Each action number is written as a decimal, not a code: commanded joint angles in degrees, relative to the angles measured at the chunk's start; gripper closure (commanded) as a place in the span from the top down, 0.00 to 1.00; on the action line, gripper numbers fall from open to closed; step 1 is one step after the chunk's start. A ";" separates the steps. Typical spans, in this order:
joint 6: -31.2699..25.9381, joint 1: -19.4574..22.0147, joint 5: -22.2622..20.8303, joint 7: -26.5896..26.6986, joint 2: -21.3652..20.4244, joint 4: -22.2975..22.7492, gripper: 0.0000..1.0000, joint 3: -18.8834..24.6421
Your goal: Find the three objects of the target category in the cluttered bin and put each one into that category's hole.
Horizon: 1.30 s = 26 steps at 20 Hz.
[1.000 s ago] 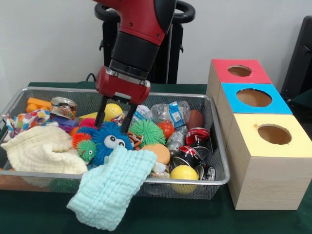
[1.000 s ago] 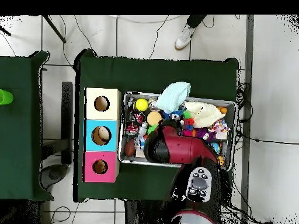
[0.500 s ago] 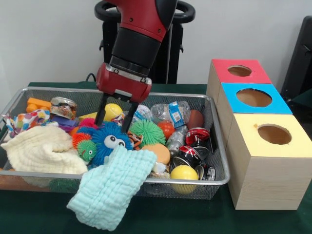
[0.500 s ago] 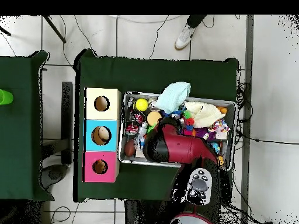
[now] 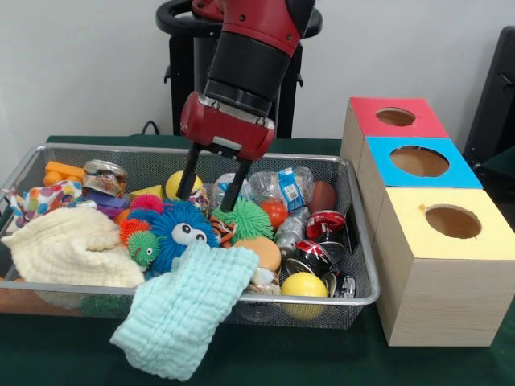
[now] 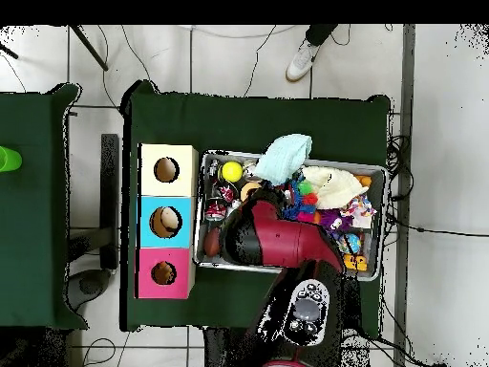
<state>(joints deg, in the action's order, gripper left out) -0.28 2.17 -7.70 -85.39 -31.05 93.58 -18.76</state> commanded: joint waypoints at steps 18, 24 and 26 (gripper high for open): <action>3.32 1.39 2.07 -11.81 3.37 2.31 1.00 1.64; 4.91 -3.09 4.41 -13.60 5.35 1.96 1.00 -2.36; 5.47 -3.84 5.08 -14.13 5.74 2.24 1.00 -2.74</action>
<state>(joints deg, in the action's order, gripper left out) 0.68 0.41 -5.93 -85.39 -28.46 94.39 -21.84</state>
